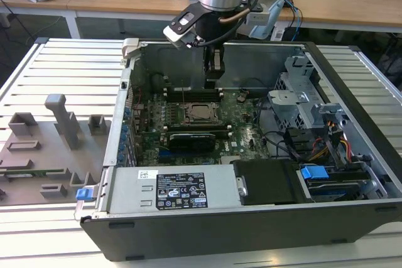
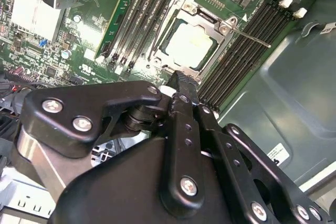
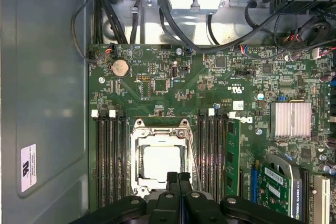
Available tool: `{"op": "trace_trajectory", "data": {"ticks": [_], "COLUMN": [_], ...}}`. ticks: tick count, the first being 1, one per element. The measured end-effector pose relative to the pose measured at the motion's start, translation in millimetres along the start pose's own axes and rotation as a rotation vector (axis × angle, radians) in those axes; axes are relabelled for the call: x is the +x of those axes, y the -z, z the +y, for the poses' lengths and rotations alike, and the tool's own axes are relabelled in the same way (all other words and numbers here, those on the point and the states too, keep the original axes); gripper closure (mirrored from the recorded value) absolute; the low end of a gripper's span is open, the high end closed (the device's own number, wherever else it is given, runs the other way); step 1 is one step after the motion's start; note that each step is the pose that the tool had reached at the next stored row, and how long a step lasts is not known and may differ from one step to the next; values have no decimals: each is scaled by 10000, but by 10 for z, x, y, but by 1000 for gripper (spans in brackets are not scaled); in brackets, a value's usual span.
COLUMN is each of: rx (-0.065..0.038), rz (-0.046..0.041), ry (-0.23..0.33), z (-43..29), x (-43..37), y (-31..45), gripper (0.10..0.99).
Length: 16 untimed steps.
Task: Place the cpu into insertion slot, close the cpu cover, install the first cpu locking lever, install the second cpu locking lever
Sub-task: 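Install the first cpu locking lever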
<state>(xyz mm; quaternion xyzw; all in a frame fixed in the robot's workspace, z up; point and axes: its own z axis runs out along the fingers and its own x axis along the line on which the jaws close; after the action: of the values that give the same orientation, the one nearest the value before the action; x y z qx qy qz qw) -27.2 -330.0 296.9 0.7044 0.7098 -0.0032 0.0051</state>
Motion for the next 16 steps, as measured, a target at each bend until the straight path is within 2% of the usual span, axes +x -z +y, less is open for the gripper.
{"op": "trace_trajectory", "data": {"ticks": [3, 11, 13, 14, 16], "rx": [-2, -24, -34, -41, -45], "rz": [1, 5, 7, 9, 10], "ry": [240, 2066, 2873, 3474, 3845], "z": [0, 0, 0, 0, 0], "x": [0, 0, 0, 0, 0], "y": [0, 0, 0, 0, 0], "gripper": [980, 980, 980, 980, 980]}}
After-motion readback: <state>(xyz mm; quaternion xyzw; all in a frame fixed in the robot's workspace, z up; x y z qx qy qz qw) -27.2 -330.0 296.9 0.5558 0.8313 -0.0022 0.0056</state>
